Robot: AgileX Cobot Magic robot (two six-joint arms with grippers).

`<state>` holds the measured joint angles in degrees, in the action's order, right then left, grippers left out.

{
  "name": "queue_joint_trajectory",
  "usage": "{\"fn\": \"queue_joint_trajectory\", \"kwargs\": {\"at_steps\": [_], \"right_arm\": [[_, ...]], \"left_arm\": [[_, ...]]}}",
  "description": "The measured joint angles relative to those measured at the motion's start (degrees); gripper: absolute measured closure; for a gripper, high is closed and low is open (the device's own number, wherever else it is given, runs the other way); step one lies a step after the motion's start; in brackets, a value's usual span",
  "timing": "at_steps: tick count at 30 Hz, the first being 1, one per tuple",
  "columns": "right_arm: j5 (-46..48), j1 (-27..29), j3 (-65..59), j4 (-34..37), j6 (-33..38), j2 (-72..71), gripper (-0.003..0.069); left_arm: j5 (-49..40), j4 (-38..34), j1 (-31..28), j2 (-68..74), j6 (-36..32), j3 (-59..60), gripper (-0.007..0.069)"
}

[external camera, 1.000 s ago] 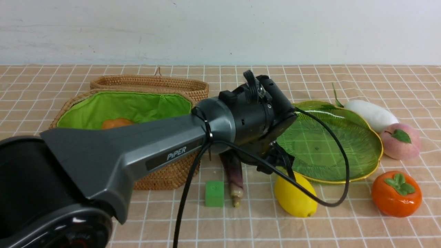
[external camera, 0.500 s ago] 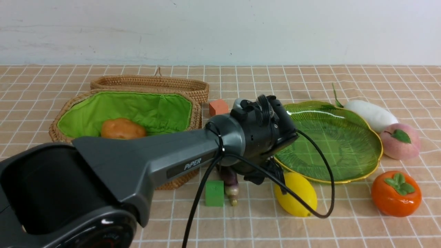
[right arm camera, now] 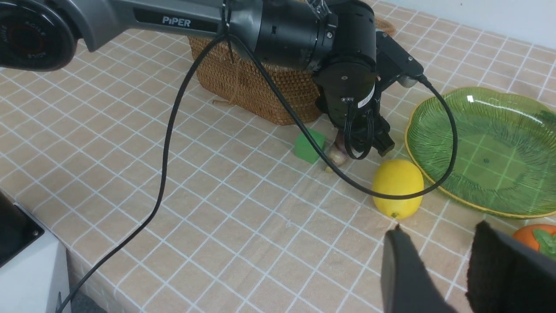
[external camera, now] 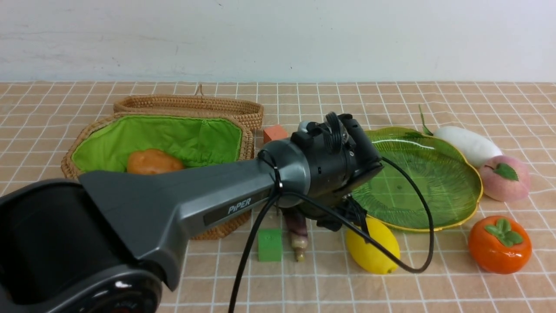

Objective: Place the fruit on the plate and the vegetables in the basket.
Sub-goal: Use the left arm to grab an eggplant and put it into the left basket

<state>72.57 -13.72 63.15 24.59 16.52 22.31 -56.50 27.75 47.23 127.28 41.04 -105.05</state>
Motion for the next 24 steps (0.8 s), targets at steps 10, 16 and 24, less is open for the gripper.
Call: {"fn": "queue_joint_trajectory", "kwargs": {"at_steps": [10,16,24], "right_arm": [[0.00,0.00,0.00,-0.29,0.05,0.00,0.0421],[0.00,0.00,0.00,-0.29,0.05,0.00,0.0421],[0.00,0.00,0.00,-0.33,1.14,0.00,0.0421]], "left_arm": [[-0.72,2.55,-0.05,0.77,4.61,0.00,0.0147],[-0.52,2.67,-0.05,2.32,5.50,0.00,0.0147],[-0.04,3.32,-0.05,4.01,6.43,0.00,0.0158]]}}
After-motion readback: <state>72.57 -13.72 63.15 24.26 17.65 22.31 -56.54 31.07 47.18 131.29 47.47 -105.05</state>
